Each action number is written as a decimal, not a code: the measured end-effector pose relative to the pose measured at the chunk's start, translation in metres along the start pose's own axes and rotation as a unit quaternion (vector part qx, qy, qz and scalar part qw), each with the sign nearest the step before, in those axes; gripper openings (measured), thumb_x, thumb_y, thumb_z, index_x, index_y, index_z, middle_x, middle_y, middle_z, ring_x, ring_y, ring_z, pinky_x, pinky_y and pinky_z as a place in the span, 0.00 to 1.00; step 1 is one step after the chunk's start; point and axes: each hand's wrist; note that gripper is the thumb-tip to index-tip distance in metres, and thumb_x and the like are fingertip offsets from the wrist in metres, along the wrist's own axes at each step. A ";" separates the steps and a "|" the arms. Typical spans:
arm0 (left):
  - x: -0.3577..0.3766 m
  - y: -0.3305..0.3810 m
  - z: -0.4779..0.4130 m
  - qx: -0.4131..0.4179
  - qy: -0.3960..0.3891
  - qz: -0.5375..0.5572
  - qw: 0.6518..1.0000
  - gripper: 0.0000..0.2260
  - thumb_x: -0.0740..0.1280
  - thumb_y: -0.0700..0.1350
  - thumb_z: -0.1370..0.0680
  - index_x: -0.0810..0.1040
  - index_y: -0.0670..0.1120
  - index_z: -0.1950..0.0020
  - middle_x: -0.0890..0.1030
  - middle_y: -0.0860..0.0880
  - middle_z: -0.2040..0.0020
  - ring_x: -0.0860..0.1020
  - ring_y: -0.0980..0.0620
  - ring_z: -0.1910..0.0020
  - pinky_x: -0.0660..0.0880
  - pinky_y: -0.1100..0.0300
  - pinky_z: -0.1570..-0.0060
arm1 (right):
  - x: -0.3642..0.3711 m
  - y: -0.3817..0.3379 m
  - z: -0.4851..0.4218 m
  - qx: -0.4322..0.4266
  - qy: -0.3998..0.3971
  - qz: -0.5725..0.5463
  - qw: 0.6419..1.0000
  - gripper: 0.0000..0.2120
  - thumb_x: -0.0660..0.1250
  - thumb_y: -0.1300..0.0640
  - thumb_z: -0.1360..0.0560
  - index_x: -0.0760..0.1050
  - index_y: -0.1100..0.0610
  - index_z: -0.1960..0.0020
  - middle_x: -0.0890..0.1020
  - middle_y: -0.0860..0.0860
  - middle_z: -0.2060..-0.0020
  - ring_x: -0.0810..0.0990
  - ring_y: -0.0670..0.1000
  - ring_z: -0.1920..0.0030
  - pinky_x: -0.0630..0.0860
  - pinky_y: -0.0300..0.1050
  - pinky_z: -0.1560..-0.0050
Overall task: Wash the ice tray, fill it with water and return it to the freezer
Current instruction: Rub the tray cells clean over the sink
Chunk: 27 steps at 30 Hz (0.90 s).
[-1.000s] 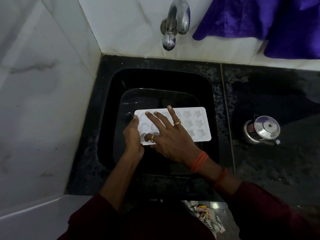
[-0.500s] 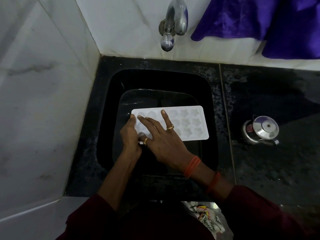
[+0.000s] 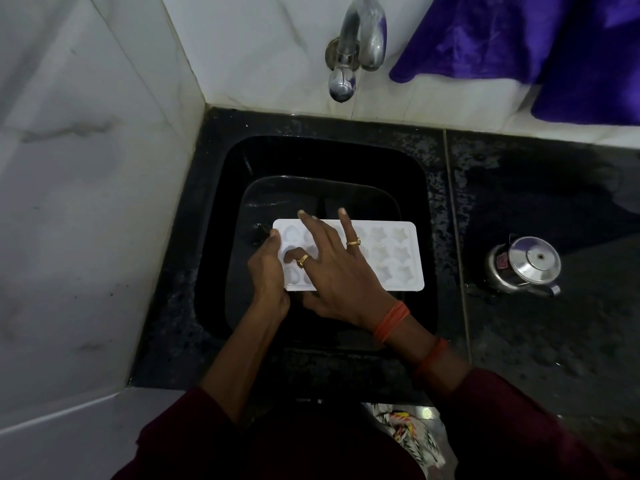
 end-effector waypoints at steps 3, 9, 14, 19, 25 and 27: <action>0.002 -0.002 0.002 -0.004 0.007 -0.002 1.000 0.11 0.65 0.55 0.19 0.81 0.49 0.51 0.85 0.46 0.51 0.84 0.48 0.54 0.82 0.52 0.52 | 0.000 0.000 -0.002 -0.001 -0.011 -0.009 1.000 0.28 0.55 0.35 0.27 0.76 0.51 0.38 0.57 0.64 0.23 0.60 0.62 0.23 0.43 0.68 0.24; 0.005 -0.001 0.007 0.006 0.009 0.003 1.000 0.12 0.65 0.53 0.19 0.82 0.47 0.51 0.85 0.44 0.51 0.85 0.45 0.54 0.82 0.52 0.53 | 0.003 0.002 -0.005 0.002 -0.025 0.009 1.000 0.29 0.58 0.30 0.30 0.77 0.48 0.40 0.54 0.64 0.22 0.58 0.63 0.23 0.42 0.67 0.24; 0.006 0.000 0.006 0.000 0.010 -0.003 1.000 0.17 0.66 0.53 0.19 0.82 0.40 0.41 0.84 0.40 0.45 0.84 0.41 0.47 0.81 0.45 0.44 | -0.001 0.005 -0.009 -0.001 -0.030 0.041 0.999 0.33 0.51 0.28 0.28 0.77 0.52 0.44 0.51 0.68 0.23 0.53 0.66 0.22 0.43 0.67 0.24; 0.010 0.004 0.007 0.022 0.007 -0.031 0.999 0.17 0.65 0.52 0.18 0.82 0.39 0.41 0.84 0.39 0.45 0.83 0.41 0.45 0.80 0.45 0.43 | -0.005 0.005 -0.012 0.000 -0.025 0.076 0.997 0.26 0.56 0.32 0.26 0.79 0.52 0.48 0.53 0.70 0.24 0.54 0.66 0.22 0.40 0.67 0.24; 0.009 0.004 0.004 0.019 0.008 -0.021 1.000 0.15 0.65 0.52 0.19 0.83 0.41 0.43 0.84 0.40 0.44 0.83 0.41 0.45 0.80 0.46 0.44 | -0.005 0.004 -0.013 0.001 -0.004 0.061 0.998 0.22 0.60 0.34 0.26 0.81 0.51 0.51 0.57 0.69 0.24 0.58 0.64 0.23 0.39 0.67 0.24; 0.008 0.003 0.001 0.014 0.009 -0.021 1.000 0.15 0.66 0.53 0.19 0.83 0.42 0.45 0.84 0.41 0.44 0.83 0.41 0.44 0.78 0.42 0.39 | -0.005 0.004 -0.013 0.001 -0.002 0.058 0.998 0.21 0.61 0.34 0.27 0.82 0.49 0.50 0.57 0.68 0.24 0.59 0.63 0.23 0.37 0.68 0.25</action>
Point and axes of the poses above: each hand's wrist, its own z-axis away from the middle knuckle, its own x-axis out of the palm, y = z × x
